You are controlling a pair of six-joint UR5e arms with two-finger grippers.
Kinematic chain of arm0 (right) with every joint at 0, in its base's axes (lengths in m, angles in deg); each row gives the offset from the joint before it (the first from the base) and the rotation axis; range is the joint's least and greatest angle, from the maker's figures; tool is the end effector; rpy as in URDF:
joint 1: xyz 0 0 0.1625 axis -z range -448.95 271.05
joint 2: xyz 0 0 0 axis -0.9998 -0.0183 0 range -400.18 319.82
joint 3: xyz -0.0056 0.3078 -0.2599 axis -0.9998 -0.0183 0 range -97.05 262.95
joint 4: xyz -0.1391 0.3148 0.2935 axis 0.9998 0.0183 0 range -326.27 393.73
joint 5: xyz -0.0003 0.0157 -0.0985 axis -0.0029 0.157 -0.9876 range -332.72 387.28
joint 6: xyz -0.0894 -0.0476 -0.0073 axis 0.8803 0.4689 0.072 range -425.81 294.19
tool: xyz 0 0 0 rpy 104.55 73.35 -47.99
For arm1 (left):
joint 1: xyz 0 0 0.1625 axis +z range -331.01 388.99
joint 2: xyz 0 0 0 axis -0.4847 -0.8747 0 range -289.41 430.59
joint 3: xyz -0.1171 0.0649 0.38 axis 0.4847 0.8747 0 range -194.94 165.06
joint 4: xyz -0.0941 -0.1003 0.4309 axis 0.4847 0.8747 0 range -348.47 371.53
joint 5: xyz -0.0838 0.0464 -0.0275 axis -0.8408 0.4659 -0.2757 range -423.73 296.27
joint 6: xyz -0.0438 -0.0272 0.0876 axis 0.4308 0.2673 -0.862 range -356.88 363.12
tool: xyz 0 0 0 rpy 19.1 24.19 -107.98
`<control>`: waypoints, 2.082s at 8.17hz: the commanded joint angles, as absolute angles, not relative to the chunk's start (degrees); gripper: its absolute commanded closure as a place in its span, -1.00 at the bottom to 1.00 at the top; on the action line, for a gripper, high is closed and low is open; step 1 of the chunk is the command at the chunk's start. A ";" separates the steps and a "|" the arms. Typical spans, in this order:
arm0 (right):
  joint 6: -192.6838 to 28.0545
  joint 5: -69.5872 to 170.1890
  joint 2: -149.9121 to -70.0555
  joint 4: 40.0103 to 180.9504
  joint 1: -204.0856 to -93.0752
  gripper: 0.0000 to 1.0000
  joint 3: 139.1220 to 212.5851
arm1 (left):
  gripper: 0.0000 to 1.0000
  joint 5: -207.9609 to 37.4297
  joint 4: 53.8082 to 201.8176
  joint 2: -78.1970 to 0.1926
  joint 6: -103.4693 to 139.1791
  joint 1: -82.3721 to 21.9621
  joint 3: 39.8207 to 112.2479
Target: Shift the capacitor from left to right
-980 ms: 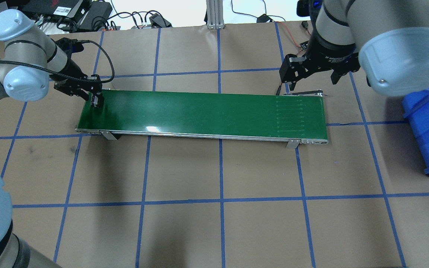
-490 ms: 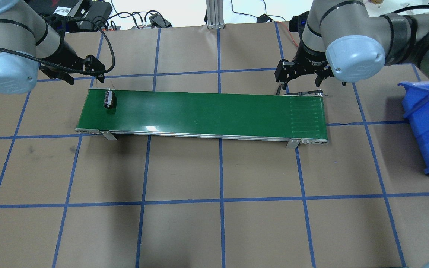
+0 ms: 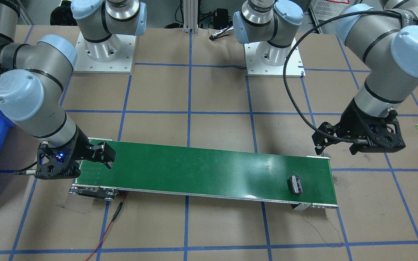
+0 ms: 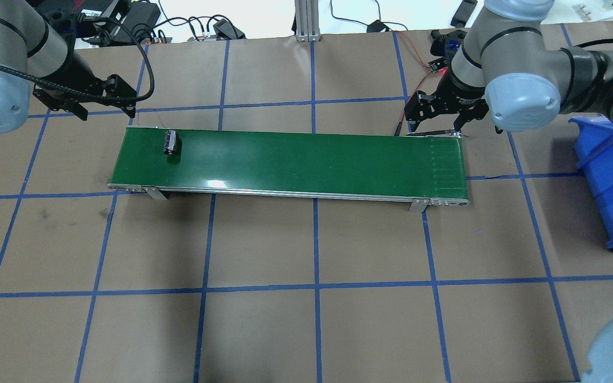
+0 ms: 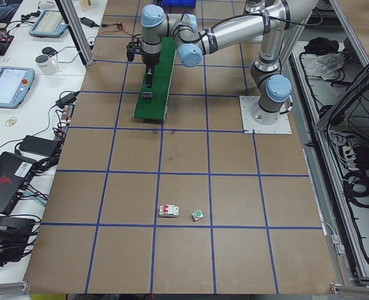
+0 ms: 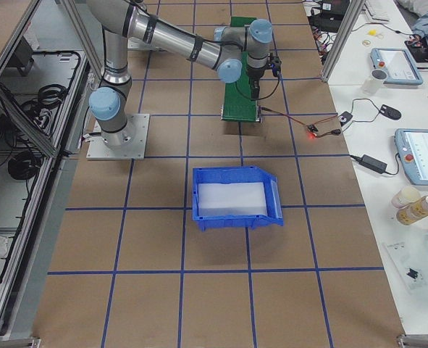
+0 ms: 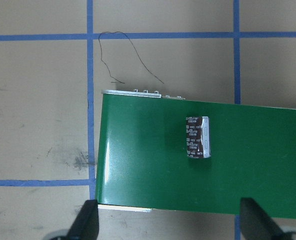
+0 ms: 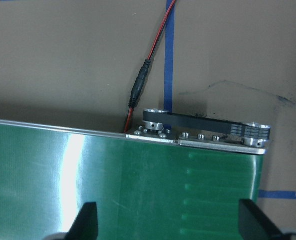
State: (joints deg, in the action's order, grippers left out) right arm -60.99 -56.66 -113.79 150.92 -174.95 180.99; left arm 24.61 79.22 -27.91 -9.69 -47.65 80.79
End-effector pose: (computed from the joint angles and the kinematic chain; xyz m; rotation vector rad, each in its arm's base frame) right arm 0.1010 -0.6202 0.2742 -0.0257 3.0386 -0.0852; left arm 0.0040 -0.6070 0.3682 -0.0116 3.1297 -0.2257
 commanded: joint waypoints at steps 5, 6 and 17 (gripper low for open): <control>-65.20 -55.34 -112.77 147.73 -174.82 -1.00 184.20 | -1.00 24.51 79.82 -29.08 -9.62 -47.56 81.04; -65.11 -55.25 -112.86 147.73 -174.73 -1.00 183.85 | -1.00 24.16 79.82 -29.08 -9.53 -47.56 81.04; -56.05 -48.04 -110.40 149.22 -174.29 -1.00 184.37 | -1.00 23.89 81.93 -30.57 -10.31 -47.56 81.31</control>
